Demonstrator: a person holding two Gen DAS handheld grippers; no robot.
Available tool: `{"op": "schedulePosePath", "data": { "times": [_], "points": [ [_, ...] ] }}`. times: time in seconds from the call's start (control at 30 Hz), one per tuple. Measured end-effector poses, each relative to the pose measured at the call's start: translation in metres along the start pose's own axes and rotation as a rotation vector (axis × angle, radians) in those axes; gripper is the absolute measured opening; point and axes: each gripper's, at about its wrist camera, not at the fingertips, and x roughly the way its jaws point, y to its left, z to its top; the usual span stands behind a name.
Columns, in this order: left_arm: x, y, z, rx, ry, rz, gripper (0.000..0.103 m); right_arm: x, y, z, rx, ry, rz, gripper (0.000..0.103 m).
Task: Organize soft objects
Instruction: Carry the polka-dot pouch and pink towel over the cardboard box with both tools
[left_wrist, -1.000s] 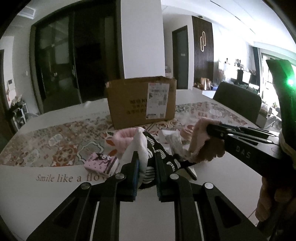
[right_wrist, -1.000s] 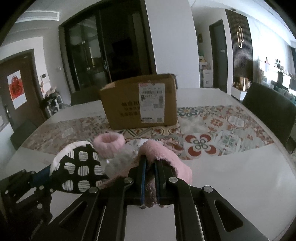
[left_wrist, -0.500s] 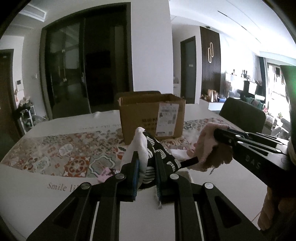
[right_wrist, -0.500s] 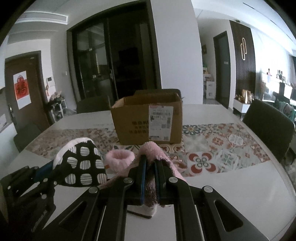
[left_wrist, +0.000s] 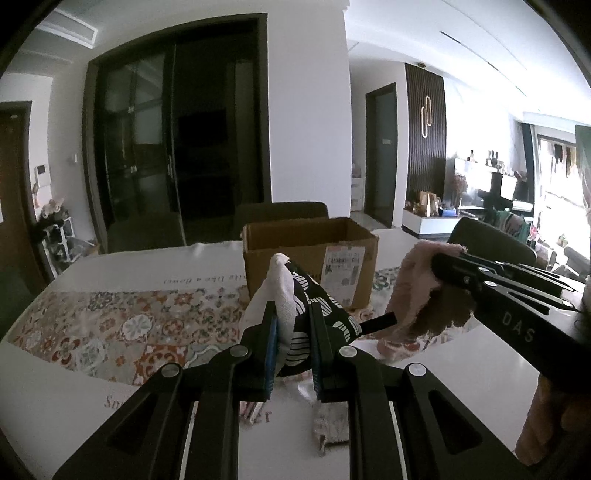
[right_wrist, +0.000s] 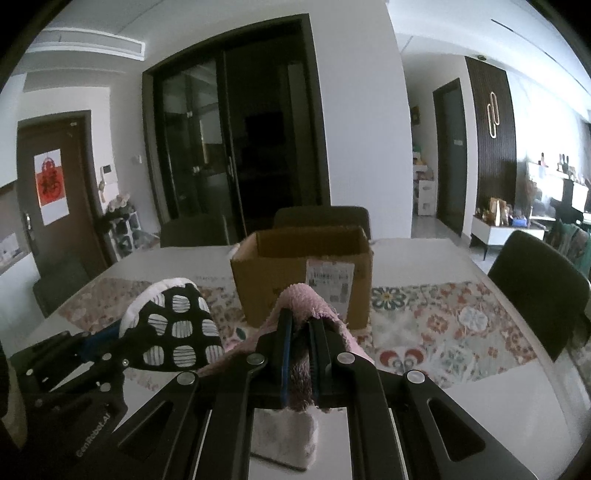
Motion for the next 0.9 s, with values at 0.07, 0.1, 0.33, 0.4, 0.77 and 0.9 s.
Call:
{"op": "schedulePosePath", "data": {
  "times": [0.07,0.1,0.33,0.4,0.77,0.9],
  "points": [
    [0.002,0.0,0.009,0.005,-0.004,0.001,0.017,0.003,-0.001,0.01,-0.002,-0.005,-0.001,0.009],
    [0.004,0.0,0.013,0.008,-0.006,0.001,0.017,0.005,-0.001,0.013,-0.003,-0.008,0.002,0.009],
    [0.017,0.005,0.04,0.008,-0.02,0.005,0.017,0.016,0.001,0.04,-0.014,-0.034,0.012,0.009],
    [0.022,0.006,0.048,0.012,-0.026,0.015,0.017,0.019,0.001,0.047,-0.021,-0.045,0.014,0.009],
    [0.047,0.008,0.093,0.036,-0.075,0.051,0.017,0.048,-0.008,0.087,-0.02,-0.083,0.047,0.009],
    [0.06,0.01,0.108,0.038,-0.077,0.06,0.017,0.062,-0.011,0.104,-0.021,-0.084,0.062,0.009]
  ]
}}
